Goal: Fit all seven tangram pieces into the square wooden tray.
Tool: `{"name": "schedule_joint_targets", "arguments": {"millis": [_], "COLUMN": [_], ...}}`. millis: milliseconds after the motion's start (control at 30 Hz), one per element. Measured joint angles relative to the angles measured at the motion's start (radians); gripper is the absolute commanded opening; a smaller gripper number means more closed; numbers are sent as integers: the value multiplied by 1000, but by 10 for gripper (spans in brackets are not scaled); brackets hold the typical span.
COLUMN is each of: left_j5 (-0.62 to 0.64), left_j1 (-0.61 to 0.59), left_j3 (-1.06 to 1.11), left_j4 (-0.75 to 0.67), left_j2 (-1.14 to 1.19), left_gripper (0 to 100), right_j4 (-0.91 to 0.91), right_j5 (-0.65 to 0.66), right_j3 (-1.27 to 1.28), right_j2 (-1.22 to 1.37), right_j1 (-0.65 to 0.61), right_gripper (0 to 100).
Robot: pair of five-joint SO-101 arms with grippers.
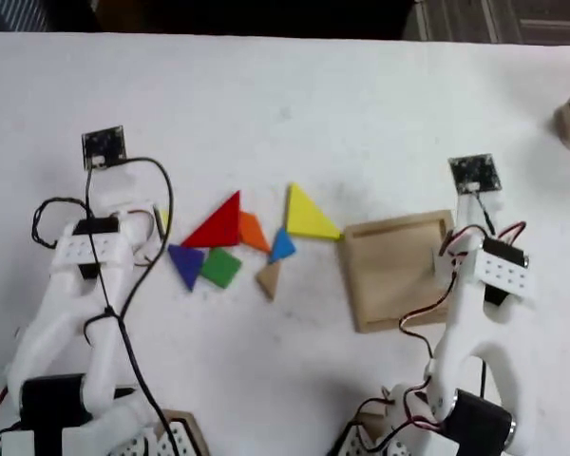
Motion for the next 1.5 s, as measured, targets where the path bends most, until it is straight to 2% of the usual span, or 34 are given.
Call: {"name": "schedule_joint_targets", "arguments": {"millis": [367,800,1133,1333,1400,1500], "left_j5": [0,0,0,0,0,0], "left_j1": [0,0,0,0,0,0], "left_j3": [0,0,0,0,0,0], "left_j4": [0,0,0,0,0,0], "left_j2": [0,0,0,0,0,0], "left_gripper": [172,176,176,176,176,176], "right_j4": [-43,37,57,74,74,91], "right_j5": [-54,-68,-319,-473,-491,-506], "right_j3": [-18,-18,-18,-18,-18,-18], "right_j2": [28,161,161,161,161,169], "right_j1": [-5,-267,-408,-436,-436,-420], "right_gripper": [52,49,53,55,92,204]}}
